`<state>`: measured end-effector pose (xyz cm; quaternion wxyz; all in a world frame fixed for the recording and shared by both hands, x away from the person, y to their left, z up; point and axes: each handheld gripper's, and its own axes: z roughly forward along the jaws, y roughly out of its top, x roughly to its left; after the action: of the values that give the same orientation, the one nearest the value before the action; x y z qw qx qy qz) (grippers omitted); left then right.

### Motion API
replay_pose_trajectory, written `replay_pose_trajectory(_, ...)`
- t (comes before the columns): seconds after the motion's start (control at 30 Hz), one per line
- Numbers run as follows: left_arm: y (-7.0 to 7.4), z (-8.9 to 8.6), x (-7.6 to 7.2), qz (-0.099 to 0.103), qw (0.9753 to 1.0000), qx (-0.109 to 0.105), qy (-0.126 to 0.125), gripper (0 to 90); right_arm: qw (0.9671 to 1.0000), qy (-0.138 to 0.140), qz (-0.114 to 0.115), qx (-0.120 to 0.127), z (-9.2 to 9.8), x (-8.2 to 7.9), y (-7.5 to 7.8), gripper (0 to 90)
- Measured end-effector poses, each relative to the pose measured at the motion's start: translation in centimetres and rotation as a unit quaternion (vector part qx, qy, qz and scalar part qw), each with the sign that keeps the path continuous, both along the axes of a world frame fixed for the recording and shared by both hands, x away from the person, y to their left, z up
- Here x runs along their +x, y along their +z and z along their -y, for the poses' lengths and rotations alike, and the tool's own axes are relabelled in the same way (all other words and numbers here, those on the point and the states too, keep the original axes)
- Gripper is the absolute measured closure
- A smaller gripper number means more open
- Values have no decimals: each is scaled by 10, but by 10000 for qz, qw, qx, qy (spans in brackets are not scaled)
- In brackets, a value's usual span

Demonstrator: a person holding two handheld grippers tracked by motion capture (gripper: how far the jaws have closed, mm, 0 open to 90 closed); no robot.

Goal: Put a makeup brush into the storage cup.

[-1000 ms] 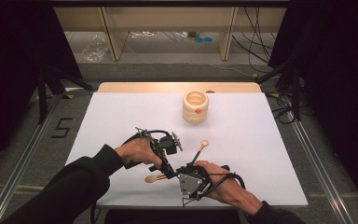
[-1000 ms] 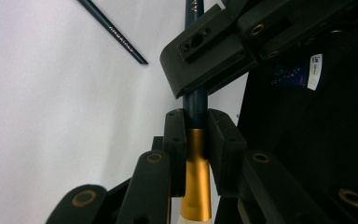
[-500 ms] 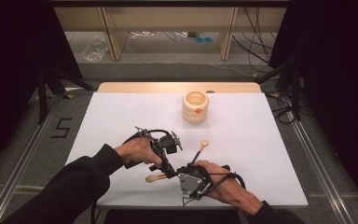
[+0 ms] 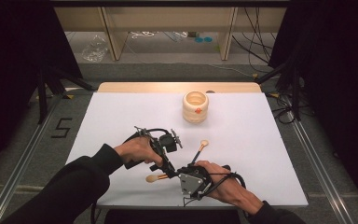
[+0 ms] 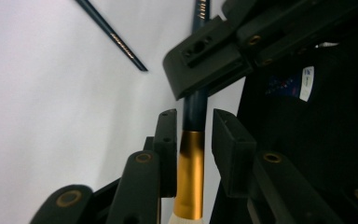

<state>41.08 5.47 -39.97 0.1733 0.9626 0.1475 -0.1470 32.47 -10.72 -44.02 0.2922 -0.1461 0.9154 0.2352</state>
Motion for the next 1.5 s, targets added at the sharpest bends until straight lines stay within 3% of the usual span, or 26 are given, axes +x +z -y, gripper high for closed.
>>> replay_pose_trajectory(0.07, 1, -3, 1, 60, 9999, -48, 111, 649, 9997, 207, 133, 45, 0, 3, 2, 786)
replay_pose_trajectory(0.1, 2, -5, 2, 80, 9999, -54, 139, 615, 9998, 140, 116, 85, 1, 4, 3, 786)
replay_pose_trajectory(0.17, 4, -7, 0, 111, 9983, -268, 500, 572, 9999, 53, 98, 101, 4, 5, 3, 786)
replay_pose_trajectory(0.3, 13, -17, 2, 218, 9968, -503, 587, 476, 9998, 30, 57, 189, 11, 11, 6, 787)
replay_pose_trajectory(0.37, 18, -25, 4, 408, 9951, -584, 688, 436, 9995, -112, 31, 277, 15, 13, 8, 786)
replay_pose_trajectory(0.4, 21, -30, 4, 488, 9924, -720, 866, 422, 9994, -143, 2, 326, 16, 14, 9, 786)
replay_pose_trajectory(0.43, 23, -33, 5, 538, 9911, -778, 941, 404, 9995, 50, 113, 306, 18, 18, 11, 787)
replay_pose_trajectory(0.5, 27, -41, 5, 670, 9871, -938, 1108, 374, 9987, -244, 19, 450, 23, 18, 12, 787)
replay_pose_trajectory(0.53, 28, -43, 1, 757, 9820, -1145, 1300, 368, 9987, -162, 84, 475, 25, 21, 13, 787)
replay_pose_trajectory(0.6, 31, -49, 1, 979, 9809, -1166, 1213, 344, 9979, -237, -5, 600, 28, 24, 14, 787)
replay_pose_trajectory(0.7, 30, -52, -4, 1146, 9731, -1389, 1435, 317, 9955, -424, -262, 811, 33, 28, 18, 787)
replay_pose_trajectory(0.73, 30, -53, -5, 1222, 9685, -1570, 1496, 307, 9946, -464, -292, 879, 35, 30, 18, 787)
replay_pose_trajectory(0.77, 31, -55, -6, 1248, 9669, -1639, 1506, 298, 9935, -523, -316, 961, 37, 32, 20, 786)
replay_pose_trajectory(0.8, 32, -57, -8, 1299, 9644, -1733, 1519, 298, 9914, -628, -371, 1086, 38, 32, 20, 787)
replay_pose_trajectory(0.83, 32, -58, -9, 1321, 9615, -1825, 1576, 297, 9872, -774, -606, 1255, 41, 31, 20, 787)
replay_pose_trajectory(0.87, 32, -59, -10, 1418, 9576, -1929, 1602, 297, 9864, -819, -593, 1294, 43, 33, 21, 787)
replay_pose_trajectory(0.9, 32, -61, -12, 1435, 9559, -1966, 1643, 292, 9832, -919, -644, 1442, 45, 35, 21, 787)
replay_pose_trajectory(0.97, 33, -64, -14, 1531, 9493, -2118, 1748, 284, 9782, -1064, -742, 1622, 50, 38, 23, 787)
replay_pose_trajectory(1.0, 34, -67, -15, 1607, 9440, -2229, 1826, 281, 9756, -1129, -802, 1703, 52, 39, 23, 787)
replay_pose_trajectory(1.03, 34, -69, -16, 1642, 9417, -2259, 1874, 279, 9712, -1217, -833, 1872, 56, 42, 24, 787)
replay_pose_trajectory(1.13, 33, -76, -20, 1685, 9312, -2514, 2032, 277, 9597, -1365, -1053, 2219, 63, 47, 26, 787)
replay_pose_trajectory(1.3, 25, -82, -25, 1757, 9217, -2699, 2163, 279, 9376, -1489, -1397, 2813, 72, 53, 29, 787)
replay_pose_trajectory(1.33, 22, -82, -26, 1800, 9171, -2799, 2195, 279, 9347, -1496, -1449, 2880, 73, 54, 29, 787)
replay_pose_trajectory(1.37, 20, -82, -26, 1771, 9151, -2852, 2233, 281, 9308, -1512, -1497, 2971, 75, 55, 29, 787)
replay_pose_trajectory(1.43, 15, -81, -28, 1796, 9102, -2941, 2298, 284, 9284, -1529, -1512, 3031, 75, 55, 30, 787)
replay_pose_trajectory(1.5, 9, -80, -29, 1900, 9077, -2985, 2253, 285, 9234, -1547, -1611, 3122, 75, 54, 30, 787)
